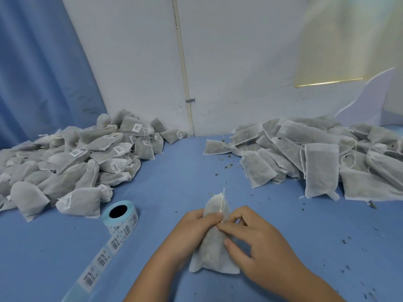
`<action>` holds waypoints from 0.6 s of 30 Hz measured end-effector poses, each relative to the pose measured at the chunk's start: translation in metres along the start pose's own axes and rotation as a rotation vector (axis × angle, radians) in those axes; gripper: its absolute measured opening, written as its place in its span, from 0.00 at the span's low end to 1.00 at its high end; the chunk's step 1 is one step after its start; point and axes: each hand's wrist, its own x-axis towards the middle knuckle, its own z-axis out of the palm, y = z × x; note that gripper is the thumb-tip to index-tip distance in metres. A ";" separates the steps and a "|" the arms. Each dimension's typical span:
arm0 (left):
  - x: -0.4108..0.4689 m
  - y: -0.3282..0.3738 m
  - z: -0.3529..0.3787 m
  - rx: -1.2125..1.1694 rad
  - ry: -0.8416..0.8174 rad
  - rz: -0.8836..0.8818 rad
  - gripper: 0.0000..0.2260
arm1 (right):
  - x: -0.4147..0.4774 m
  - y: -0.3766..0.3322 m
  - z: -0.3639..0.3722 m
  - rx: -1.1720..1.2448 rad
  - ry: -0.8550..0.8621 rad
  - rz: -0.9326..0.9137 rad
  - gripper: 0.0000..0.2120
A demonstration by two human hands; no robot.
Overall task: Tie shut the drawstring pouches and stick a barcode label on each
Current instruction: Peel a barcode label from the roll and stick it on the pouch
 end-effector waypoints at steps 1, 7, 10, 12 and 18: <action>-0.001 0.001 -0.003 -0.029 0.025 -0.014 0.14 | 0.000 -0.001 0.001 0.008 -0.010 -0.006 0.13; -0.033 0.008 -0.037 -0.140 0.323 -0.084 0.07 | 0.000 -0.006 0.012 0.151 -0.022 0.060 0.14; -0.069 0.006 -0.073 -0.180 0.461 -0.111 0.11 | 0.002 -0.017 0.029 0.247 -0.068 0.085 0.11; -0.095 0.001 -0.100 -0.177 0.569 -0.111 0.09 | 0.006 -0.031 0.046 0.298 -0.155 0.085 0.11; -0.159 -0.020 -0.163 -0.203 0.753 -0.207 0.16 | 0.030 -0.095 0.110 0.417 -0.348 0.097 0.12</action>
